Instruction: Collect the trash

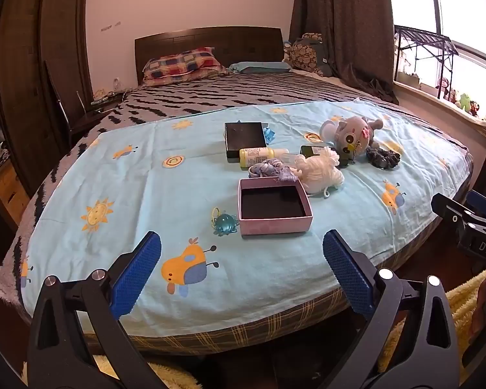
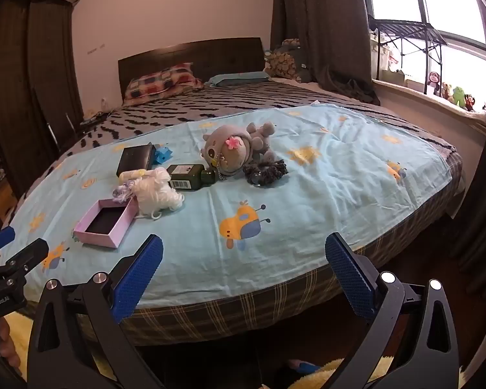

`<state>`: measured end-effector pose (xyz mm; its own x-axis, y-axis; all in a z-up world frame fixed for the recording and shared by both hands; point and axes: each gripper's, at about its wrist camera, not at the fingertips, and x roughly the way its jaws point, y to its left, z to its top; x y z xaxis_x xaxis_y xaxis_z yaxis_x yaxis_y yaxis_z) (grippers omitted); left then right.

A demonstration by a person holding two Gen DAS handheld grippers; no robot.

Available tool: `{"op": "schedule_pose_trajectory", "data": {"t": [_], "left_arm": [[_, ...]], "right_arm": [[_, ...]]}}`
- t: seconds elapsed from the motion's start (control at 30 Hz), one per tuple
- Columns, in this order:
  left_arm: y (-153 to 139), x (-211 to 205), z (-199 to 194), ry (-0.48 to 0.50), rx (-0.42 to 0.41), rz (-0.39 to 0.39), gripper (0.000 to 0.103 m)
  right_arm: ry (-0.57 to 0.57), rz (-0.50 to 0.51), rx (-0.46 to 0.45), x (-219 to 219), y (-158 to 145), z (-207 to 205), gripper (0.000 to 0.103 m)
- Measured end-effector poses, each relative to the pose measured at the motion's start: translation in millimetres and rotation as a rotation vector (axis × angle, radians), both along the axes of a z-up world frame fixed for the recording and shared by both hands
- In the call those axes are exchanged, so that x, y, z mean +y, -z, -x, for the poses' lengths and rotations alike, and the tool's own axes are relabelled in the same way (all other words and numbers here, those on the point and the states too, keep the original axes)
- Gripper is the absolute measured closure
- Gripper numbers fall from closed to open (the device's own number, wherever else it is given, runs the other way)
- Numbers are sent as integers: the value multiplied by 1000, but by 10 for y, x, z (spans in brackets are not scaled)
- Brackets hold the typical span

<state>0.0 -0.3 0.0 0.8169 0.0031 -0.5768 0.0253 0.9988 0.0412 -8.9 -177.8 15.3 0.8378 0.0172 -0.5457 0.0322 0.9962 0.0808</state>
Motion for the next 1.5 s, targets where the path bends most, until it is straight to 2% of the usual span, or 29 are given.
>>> {"op": "schedule_pose_trajectory", "data": {"t": [1.33,1.37,1.5], "left_arm": [[-77,-111,-46,-11,-5,8,8],[-87,21,-10,-9,-8,16,8],[-92,19,-15,-9,-7,16,8]], "right_arm": [[4,-1,-2,-31,-14,-12,3],[4,-1,-3,-17,-8,-18,3],[4,-3,1,-15,-8,-21,3]]}}
